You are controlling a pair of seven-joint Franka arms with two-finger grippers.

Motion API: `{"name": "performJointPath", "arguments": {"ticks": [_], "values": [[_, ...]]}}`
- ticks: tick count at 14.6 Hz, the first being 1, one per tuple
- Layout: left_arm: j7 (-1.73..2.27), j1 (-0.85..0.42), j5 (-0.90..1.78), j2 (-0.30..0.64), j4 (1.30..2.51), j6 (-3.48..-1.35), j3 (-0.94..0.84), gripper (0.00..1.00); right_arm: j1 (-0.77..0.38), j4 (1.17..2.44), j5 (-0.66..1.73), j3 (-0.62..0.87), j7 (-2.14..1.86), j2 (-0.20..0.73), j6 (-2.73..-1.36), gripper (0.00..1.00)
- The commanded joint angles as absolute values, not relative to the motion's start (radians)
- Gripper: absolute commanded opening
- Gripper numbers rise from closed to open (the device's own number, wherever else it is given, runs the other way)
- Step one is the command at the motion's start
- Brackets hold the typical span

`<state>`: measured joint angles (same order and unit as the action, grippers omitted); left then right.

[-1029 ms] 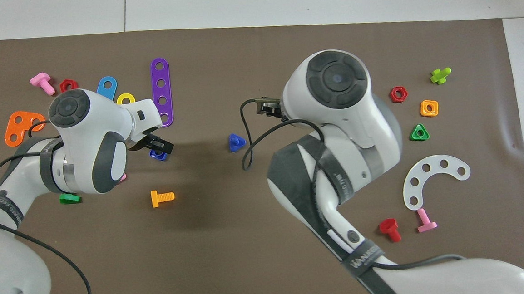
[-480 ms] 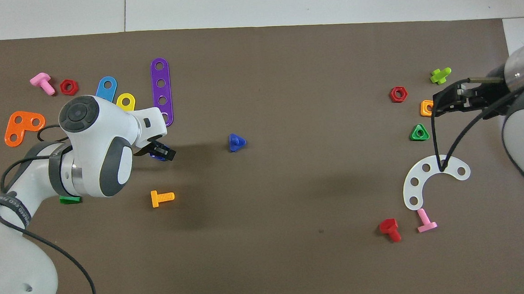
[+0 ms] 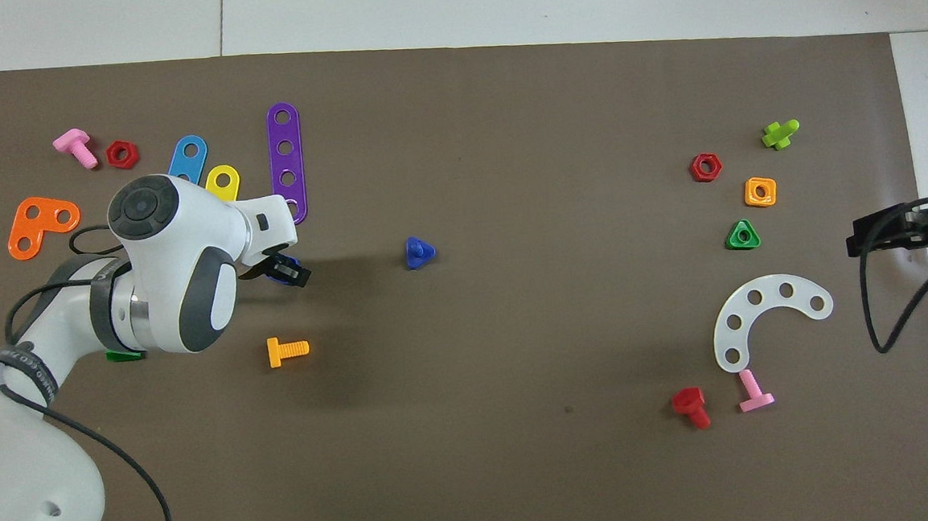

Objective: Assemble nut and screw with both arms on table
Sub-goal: 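Open and withdraw the right gripper while the left gripper holds the nut, then carry the blue square nut with the left gripper over the bolt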

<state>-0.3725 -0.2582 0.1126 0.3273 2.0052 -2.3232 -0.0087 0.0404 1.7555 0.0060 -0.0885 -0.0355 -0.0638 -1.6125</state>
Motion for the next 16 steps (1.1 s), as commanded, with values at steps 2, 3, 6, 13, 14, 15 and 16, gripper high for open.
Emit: {"name": "performJointPath", "arguments": {"ticks": [2, 3, 6, 13, 14, 15, 16], "values": [[-0.391, -0.282, 0.135, 0.318, 2.029, -2.349, 0.008, 0.54, 0.051, 1.674, -0.009, -0.072, -0.068, -0.126, -1.494, 1.0], [-0.391, -0.282, 0.135, 0.318, 2.029, -2.349, 0.008, 0.49, 0.048, 1.637, -0.024, -0.063, -0.066, -0.121, -1.462, 1.0], [-0.387, -0.284, 0.135, 0.319, 2.02, -2.342, 0.009, 0.44, 0.012, 1.629, -0.074, -0.049, -0.01, -0.118, -1.476, 1.0], [-0.195, -0.305, 0.135, 0.342, 1.909, -2.278, 0.011, 0.27, -0.04, 1.666, -0.072, -0.041, 0.06, -0.135, -1.491, 1.0], [-0.134, -0.322, 0.135, 0.354, 1.863, -2.229, 0.012, 0.27, -0.04, 1.666, -0.072, -0.04, 0.06, -0.135, -1.491, 1.0], [-0.048, -0.348, 0.135, 0.366, 1.814, -2.179, 0.012, 0.27, -0.04, 1.667, -0.072, -0.04, 0.06, -0.135, -1.491, 1.0], [0.044, -0.371, 0.133, 0.379, 1.766, -2.143, 0.012, 0.27, -0.038, 1.667, -0.072, -0.04, 0.06, -0.135, -1.491, 1.0]]}}
